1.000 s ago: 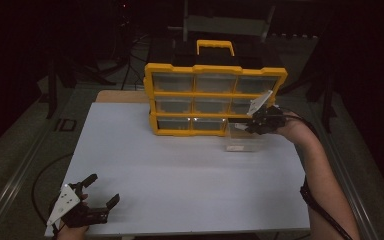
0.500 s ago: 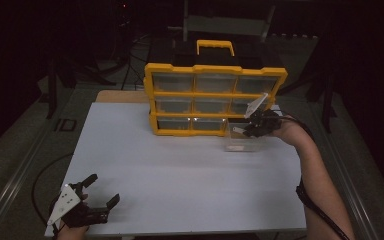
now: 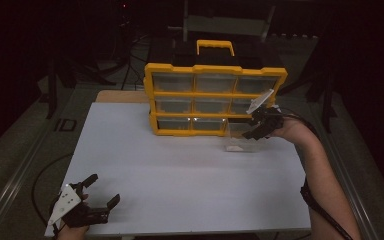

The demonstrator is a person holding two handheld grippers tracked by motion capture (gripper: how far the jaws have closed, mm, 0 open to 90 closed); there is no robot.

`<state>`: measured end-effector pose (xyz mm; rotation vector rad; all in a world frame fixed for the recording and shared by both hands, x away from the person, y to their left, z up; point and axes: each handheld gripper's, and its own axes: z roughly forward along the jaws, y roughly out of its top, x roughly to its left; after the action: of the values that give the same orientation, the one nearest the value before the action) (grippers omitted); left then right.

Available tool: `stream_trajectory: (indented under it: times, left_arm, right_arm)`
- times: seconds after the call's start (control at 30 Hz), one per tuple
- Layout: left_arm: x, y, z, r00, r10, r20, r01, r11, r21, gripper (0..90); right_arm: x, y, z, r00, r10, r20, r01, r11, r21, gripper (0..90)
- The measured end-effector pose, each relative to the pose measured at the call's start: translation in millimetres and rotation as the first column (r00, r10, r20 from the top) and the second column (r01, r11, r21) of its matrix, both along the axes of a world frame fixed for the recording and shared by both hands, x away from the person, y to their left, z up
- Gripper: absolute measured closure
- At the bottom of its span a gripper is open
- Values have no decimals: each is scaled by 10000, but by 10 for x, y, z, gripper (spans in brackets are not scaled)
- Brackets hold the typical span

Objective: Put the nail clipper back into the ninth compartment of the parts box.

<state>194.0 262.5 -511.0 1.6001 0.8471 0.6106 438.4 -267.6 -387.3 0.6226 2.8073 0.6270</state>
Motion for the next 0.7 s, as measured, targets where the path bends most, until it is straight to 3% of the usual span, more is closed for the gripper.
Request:
stream_trajectory:
  times: [0.07,0.1,0.13,0.17,0.27,0.3,0.33,0.4,0.43,0.53,0.7]
  left_arm:
    - [0,0,0,10000,0,0,0,10000,0,3]
    - [-1,4,1,10000,10,0,-10,10000,-10,3]
    - [-1,4,1,10000,10,0,-10,10000,-10,3]
    - [0,5,0,10000,10,-5,-10,10000,-24,3]
    - [0,4,1,10000,11,0,-11,10000,-35,3]
    - [-1,3,2,10000,19,5,-19,10000,-37,3]
    - [-1,3,2,10000,19,5,-19,10000,-37,3]
    - [-3,4,4,10000,33,8,-33,10000,-49,3]
    - [-3,5,5,10000,34,16,-34,10000,-47,3]
    - [-3,4,6,10000,42,24,-42,10000,-42,3]
    - [7,0,2,10000,23,0,-23,10000,-54,3]
  right_arm:
    - [-9,4,8,10000,-38,-63,38,10000,17,384]
    - [-25,13,23,10000,-65,-15,65,9999,-113,325]
    - [-25,13,23,10000,-65,-15,65,9999,-113,325]
    - [-39,21,30,10000,-78,-13,78,9996,-260,237]
    - [-49,31,29,9998,-167,-53,165,9992,-367,188]
    - [-52,32,37,9986,-459,-244,450,9984,-355,130]
    - [-51,26,48,9990,-419,-171,412,9985,-362,102]
    - [-54,19,61,9982,-561,-209,556,9982,-207,96]
    - [-52,-2,94,9967,-774,-228,778,9968,159,96]
    - [-56,-14,114,9952,-938,-278,947,9950,325,95]
    - [-88,-13,101,9927,-1207,5,1204,9907,641,96]
